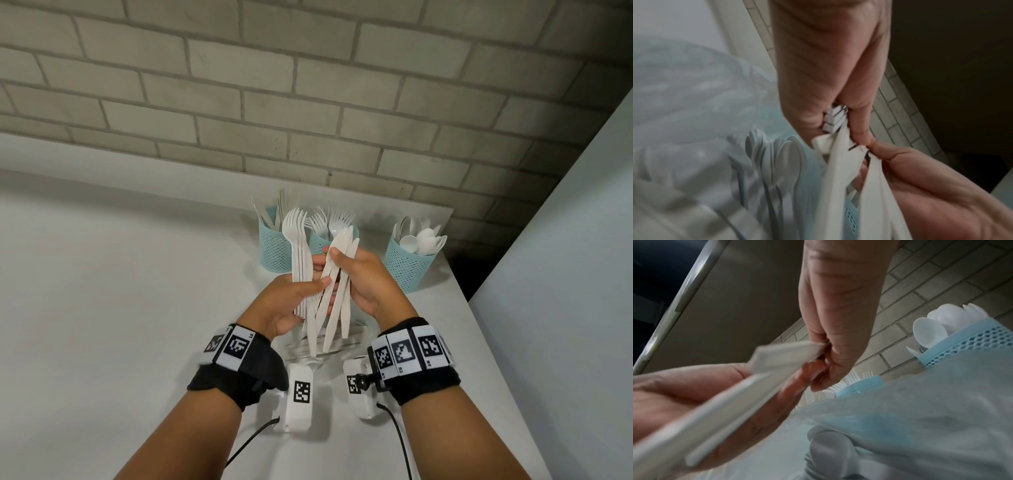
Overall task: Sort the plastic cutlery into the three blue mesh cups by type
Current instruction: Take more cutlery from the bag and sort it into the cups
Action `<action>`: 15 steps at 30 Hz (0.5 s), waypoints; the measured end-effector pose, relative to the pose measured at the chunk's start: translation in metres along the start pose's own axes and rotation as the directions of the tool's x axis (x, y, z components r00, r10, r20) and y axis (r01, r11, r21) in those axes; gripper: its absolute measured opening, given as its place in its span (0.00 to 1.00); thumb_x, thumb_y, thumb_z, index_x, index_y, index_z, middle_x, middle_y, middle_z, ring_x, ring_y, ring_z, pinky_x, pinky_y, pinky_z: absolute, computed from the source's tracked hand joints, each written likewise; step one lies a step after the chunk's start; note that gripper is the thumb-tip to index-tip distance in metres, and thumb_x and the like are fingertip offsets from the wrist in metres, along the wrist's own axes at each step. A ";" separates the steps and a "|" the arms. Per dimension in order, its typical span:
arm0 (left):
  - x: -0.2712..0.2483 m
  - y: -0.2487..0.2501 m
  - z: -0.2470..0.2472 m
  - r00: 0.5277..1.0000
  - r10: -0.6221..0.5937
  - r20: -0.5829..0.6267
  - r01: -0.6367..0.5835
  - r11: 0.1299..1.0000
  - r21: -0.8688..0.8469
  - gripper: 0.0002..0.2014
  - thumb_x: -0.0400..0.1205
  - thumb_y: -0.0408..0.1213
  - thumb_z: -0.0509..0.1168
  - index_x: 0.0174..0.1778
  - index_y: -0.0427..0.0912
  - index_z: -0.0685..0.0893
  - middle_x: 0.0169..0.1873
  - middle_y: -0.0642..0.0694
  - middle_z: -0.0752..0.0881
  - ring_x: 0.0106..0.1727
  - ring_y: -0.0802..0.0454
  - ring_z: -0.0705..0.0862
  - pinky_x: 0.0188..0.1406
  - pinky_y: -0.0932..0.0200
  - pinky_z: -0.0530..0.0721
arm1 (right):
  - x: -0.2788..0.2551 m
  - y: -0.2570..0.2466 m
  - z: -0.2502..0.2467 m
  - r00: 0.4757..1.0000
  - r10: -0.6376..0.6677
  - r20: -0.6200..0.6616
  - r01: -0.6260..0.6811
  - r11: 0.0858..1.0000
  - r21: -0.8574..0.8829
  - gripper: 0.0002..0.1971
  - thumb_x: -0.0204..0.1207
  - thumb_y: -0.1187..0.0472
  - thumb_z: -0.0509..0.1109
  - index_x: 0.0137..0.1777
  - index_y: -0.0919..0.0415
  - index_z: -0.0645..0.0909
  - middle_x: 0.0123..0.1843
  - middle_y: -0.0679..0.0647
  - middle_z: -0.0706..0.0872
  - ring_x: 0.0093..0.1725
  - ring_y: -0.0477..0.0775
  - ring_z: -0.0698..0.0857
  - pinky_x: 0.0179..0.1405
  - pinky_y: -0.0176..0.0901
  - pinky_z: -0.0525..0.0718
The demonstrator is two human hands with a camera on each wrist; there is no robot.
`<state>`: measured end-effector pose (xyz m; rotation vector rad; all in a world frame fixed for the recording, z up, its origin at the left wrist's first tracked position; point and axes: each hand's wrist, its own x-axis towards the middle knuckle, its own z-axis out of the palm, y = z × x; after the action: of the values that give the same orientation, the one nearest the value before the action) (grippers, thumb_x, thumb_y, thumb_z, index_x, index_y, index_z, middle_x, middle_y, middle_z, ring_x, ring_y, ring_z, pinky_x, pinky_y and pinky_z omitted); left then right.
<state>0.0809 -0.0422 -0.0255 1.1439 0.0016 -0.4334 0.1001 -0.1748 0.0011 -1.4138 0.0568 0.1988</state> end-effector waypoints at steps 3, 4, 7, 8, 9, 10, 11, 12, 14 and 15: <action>-0.002 0.002 -0.002 0.999 -0.018 0.029 0.016 0.999 0.051 0.14 0.82 0.36 0.63 0.62 0.36 0.82 0.44 0.39 0.88 0.39 0.48 0.89 0.37 0.54 0.89 | 0.001 -0.002 0.002 0.995 -0.041 -0.089 0.041 0.999 0.001 0.08 0.85 0.63 0.57 0.49 0.61 0.78 0.39 0.58 0.88 0.42 0.57 0.88 0.55 0.56 0.86; -0.003 0.002 -0.002 0.999 -0.037 0.032 0.034 0.997 0.065 0.15 0.83 0.37 0.63 0.61 0.34 0.82 0.44 0.38 0.88 0.39 0.48 0.89 0.37 0.55 0.89 | 0.002 -0.003 0.002 0.988 -0.050 -0.148 0.058 0.997 0.050 0.08 0.85 0.62 0.57 0.48 0.62 0.77 0.34 0.56 0.86 0.38 0.55 0.87 0.53 0.54 0.87; -0.004 0.004 -0.005 0.995 -0.089 0.050 0.087 0.995 0.049 0.14 0.83 0.40 0.61 0.56 0.34 0.83 0.46 0.38 0.89 0.41 0.49 0.90 0.41 0.58 0.90 | 0.005 -0.010 0.001 0.968 -0.020 -0.251 0.083 0.967 0.243 0.08 0.86 0.63 0.56 0.45 0.61 0.73 0.28 0.52 0.73 0.21 0.44 0.76 0.29 0.38 0.85; -0.005 0.005 -0.006 0.993 -0.101 0.054 0.099 0.994 0.042 0.13 0.83 0.40 0.61 0.54 0.34 0.83 0.46 0.39 0.89 0.41 0.50 0.91 0.41 0.60 0.90 | 0.005 -0.011 0.000 0.967 -0.019 -0.255 0.082 0.968 0.237 0.08 0.86 0.62 0.57 0.44 0.60 0.72 0.28 0.51 0.70 0.17 0.42 0.71 0.20 0.34 0.79; -0.005 0.006 -0.007 0.993 -0.110 0.046 0.108 0.993 0.047 0.13 0.83 0.41 0.60 0.54 0.35 0.83 0.44 0.40 0.89 0.39 0.52 0.91 0.39 0.63 0.89 | 0.005 -0.011 -0.001 0.966 -0.030 -0.256 0.079 0.979 0.186 0.07 0.85 0.62 0.58 0.44 0.58 0.72 0.28 0.51 0.69 0.16 0.41 0.68 0.15 0.32 0.71; -0.005 0.007 -0.006 0.993 -0.117 0.030 0.116 0.992 0.057 0.14 0.83 0.42 0.60 0.53 0.35 0.84 0.41 0.42 0.88 0.35 0.55 0.90 0.34 0.67 0.87 | 0.005 -0.011 -0.001 0.967 -0.050 -0.250 0.080 0.991 0.110 0.06 0.84 0.62 0.60 0.45 0.57 0.72 0.28 0.51 0.68 0.16 0.40 0.65 0.13 0.31 0.66; -0.006 0.007 -0.006 0.992 -0.122 0.014 0.121 0.991 0.062 0.15 0.83 0.43 0.60 0.53 0.35 0.84 0.36 0.45 0.87 0.29 0.58 0.87 0.29 0.70 0.84 | 0.004 -0.010 -0.002 0.970 -0.069 -0.233 0.080 0.996 0.037 0.04 0.83 0.61 0.63 0.45 0.57 0.73 0.28 0.50 0.67 0.16 0.40 0.64 0.13 0.31 0.63; -0.006 0.008 -0.006 0.992 -0.125 0.004 0.125 0.990 0.060 0.16 0.83 0.45 0.60 0.53 0.35 0.84 0.32 0.47 0.84 0.25 0.60 0.82 0.24 0.72 0.80 | 0.003 -0.008 -0.001 0.976 -0.073 -0.206 0.072 0.997 -0.014 0.04 0.81 0.61 0.66 0.46 0.57 0.73 0.27 0.50 0.67 0.17 0.40 0.64 0.12 0.31 0.62; -0.005 0.008 -0.006 0.992 -0.126 -0.001 0.126 0.991 0.048 0.18 0.83 0.46 0.59 0.54 0.34 0.84 0.28 0.49 0.79 0.22 0.62 0.74 0.19 0.74 0.73 | 0.002 -0.006 0.000 0.989 -0.030 -0.143 0.021 0.997 -0.068 0.06 0.76 0.58 0.72 0.46 0.57 0.77 0.27 0.49 0.69 0.17 0.40 0.64 0.12 0.31 0.61; -0.005 0.008 -0.006 0.992 -0.125 -0.001 0.125 0.991 0.048 0.19 0.83 0.47 0.59 0.55 0.34 0.83 0.28 0.49 0.77 0.22 0.62 0.72 0.19 0.74 0.71 | 0.002 -0.005 0.001 0.993 0.000 -0.116 -0.010 0.996 -0.086 0.08 0.75 0.56 0.74 0.47 0.57 0.79 0.28 0.49 0.71 0.17 0.40 0.64 0.12 0.31 0.62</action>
<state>0.0801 -0.0326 -0.0193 1.1948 0.0610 -0.5484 0.1030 -0.1745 0.0061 -1.5107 0.1485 0.1241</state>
